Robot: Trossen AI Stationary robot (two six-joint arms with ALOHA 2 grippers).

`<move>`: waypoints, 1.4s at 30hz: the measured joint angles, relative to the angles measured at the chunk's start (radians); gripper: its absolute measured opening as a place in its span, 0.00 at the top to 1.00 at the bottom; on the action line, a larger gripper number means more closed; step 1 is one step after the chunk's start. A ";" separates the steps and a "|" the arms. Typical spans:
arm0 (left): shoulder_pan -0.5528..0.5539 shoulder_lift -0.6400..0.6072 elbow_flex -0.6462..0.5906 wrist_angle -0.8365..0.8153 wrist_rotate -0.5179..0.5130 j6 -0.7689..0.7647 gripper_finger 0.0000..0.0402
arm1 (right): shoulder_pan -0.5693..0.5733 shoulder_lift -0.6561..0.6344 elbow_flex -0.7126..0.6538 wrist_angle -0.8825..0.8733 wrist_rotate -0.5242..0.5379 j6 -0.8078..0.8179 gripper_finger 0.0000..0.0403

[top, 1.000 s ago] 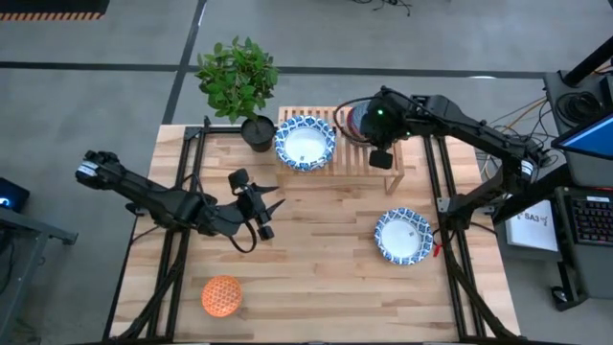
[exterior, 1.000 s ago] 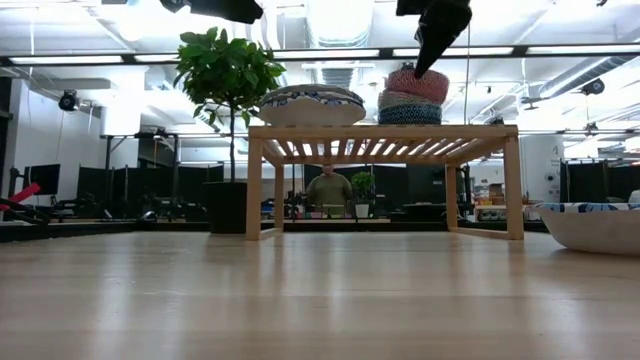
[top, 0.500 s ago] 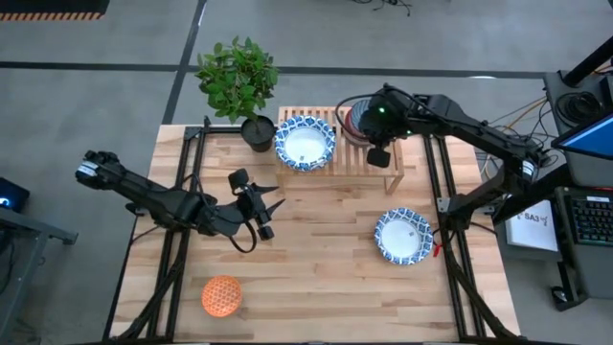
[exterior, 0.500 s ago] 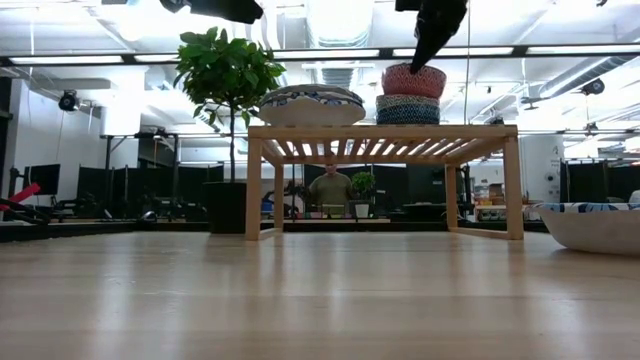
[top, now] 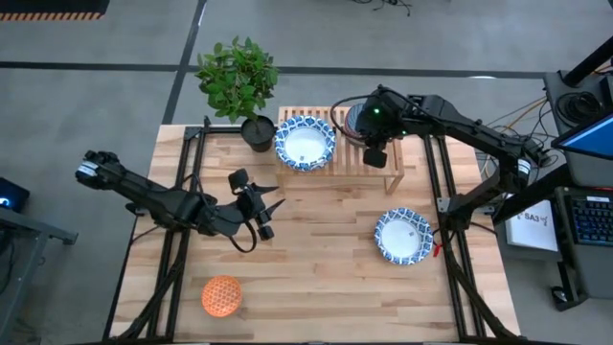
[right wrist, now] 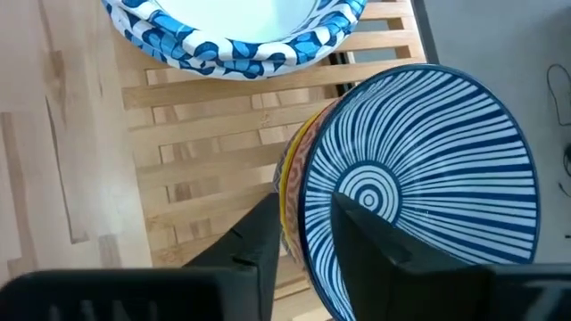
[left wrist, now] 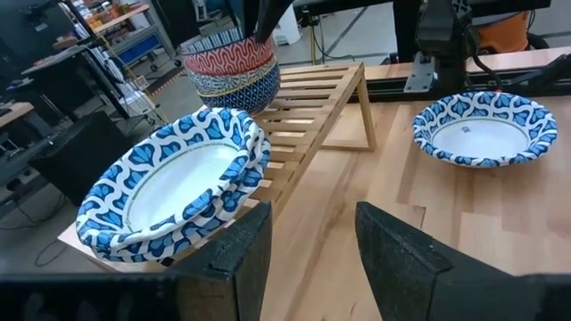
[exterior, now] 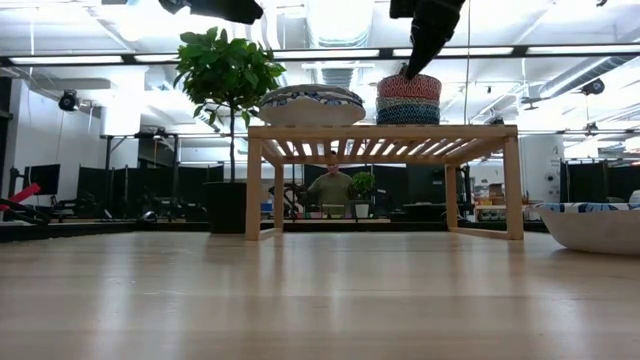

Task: Place and stack bowls onto a shelf
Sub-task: Stack the blue pattern bowl on top of the other blue pattern bowl on the shelf

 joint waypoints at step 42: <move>-0.058 0.054 0.000 -0.459 0.089 -0.669 0.64 | 0.621 -0.196 -0.422 -0.008 -0.217 1.121 0.78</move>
